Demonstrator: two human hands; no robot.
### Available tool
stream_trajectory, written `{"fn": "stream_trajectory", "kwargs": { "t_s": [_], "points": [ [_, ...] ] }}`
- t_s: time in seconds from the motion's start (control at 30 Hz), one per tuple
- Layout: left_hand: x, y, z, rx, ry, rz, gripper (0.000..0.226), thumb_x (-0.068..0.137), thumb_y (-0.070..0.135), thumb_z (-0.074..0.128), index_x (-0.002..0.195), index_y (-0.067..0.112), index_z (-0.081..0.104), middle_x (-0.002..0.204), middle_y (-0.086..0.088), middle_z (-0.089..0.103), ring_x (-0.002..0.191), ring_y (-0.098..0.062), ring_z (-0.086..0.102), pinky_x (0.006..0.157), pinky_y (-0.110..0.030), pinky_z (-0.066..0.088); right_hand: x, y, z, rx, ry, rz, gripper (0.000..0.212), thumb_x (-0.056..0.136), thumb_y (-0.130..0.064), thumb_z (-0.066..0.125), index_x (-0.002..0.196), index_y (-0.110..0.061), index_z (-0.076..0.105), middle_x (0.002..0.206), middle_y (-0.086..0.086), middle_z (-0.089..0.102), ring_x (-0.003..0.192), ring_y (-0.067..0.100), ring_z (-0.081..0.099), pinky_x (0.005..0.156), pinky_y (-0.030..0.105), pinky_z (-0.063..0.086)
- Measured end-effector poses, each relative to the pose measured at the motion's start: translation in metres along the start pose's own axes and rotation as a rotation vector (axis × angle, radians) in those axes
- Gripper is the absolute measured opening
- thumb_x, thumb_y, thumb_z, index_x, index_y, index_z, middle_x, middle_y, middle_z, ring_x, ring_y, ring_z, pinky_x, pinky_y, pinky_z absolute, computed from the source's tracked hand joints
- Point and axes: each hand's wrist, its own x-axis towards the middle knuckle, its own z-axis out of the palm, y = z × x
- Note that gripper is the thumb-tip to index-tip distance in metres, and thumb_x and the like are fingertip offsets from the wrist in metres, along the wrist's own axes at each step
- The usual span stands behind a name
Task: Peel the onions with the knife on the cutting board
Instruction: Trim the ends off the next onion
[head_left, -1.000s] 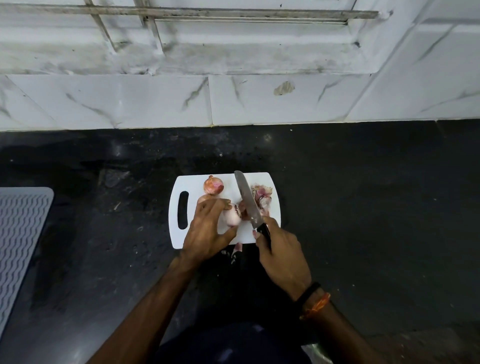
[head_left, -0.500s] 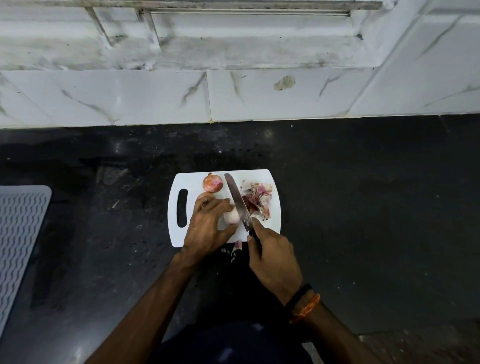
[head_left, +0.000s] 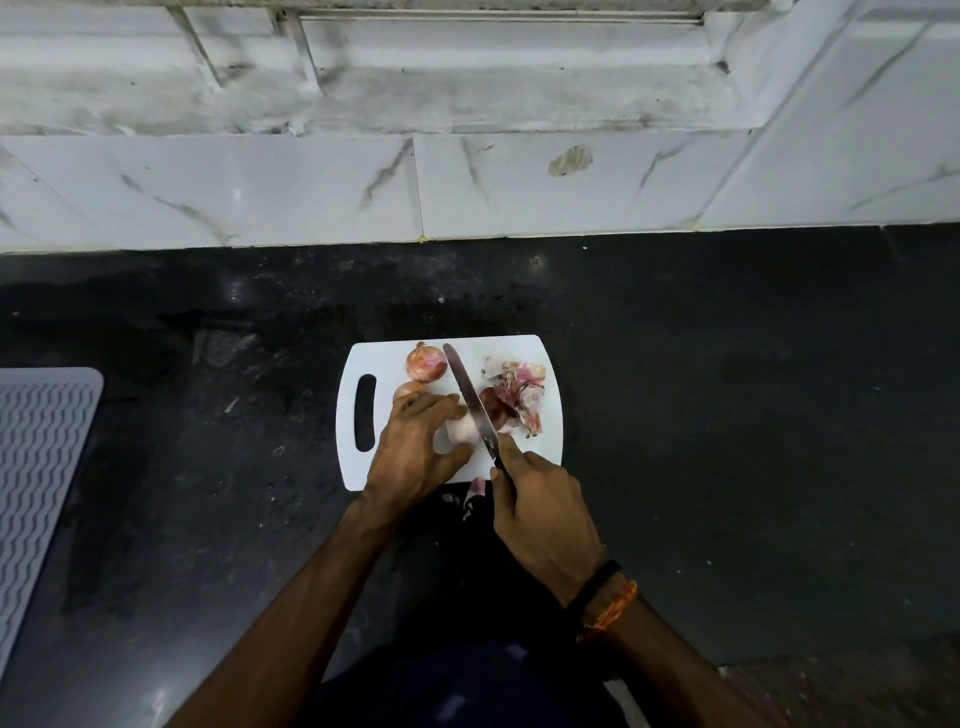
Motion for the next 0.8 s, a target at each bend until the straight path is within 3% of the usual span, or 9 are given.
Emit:
{"fn": "stream_trajectory", "kwargs": {
  "t_s": [0.23,0.47,0.6,0.8],
  "points": [
    [0.0,-0.002,0.0,-0.035,-0.02,-0.025,0.037,0.073,0.031,0.077,0.102,0.008,0.074,0.113,-0.009,0.073,0.108,-0.033,0.066,0.095,-0.044,0.05,0.002,-0.004,0.005,-0.091,-0.034,0.016,0.054,0.105,-0.032,0.037,0.156,-0.018,0.024,0.111,0.005,0.06,0.093,0.018,0.059,0.085,0.03,0.045],
    [0.003,-0.004,0.001,-0.011,-0.027,0.013,0.035,0.07,0.023,0.084,0.099,0.007,0.074,0.108,-0.011,0.074,0.102,-0.034,0.068,0.091,-0.045,0.053,0.007,-0.011,0.008,-0.118,-0.036,0.055,0.054,0.104,-0.027,0.036,0.156,-0.017,0.024,0.118,0.008,0.059,0.101,0.027,0.06,0.088,0.036,0.045],
    [0.005,-0.001,0.001,0.012,-0.032,0.06,0.036,0.065,0.012,0.092,0.096,0.009,0.075,0.104,-0.009,0.075,0.098,-0.032,0.068,0.086,-0.04,0.053,0.011,-0.016,0.004,-0.134,-0.06,0.076,0.056,0.103,-0.024,0.038,0.156,-0.014,0.022,0.123,0.01,0.057,0.107,0.03,0.059,0.089,0.037,0.045],
    [0.003,-0.003,0.0,-0.004,-0.018,0.08,0.035,0.064,0.014,0.093,0.093,0.01,0.075,0.102,-0.006,0.074,0.097,-0.028,0.068,0.085,-0.033,0.051,0.013,-0.019,-0.006,-0.149,-0.11,0.046,0.059,0.102,-0.026,0.044,0.156,-0.013,0.023,0.121,0.01,0.059,0.107,0.027,0.059,0.088,0.035,0.045]
  ]
}}
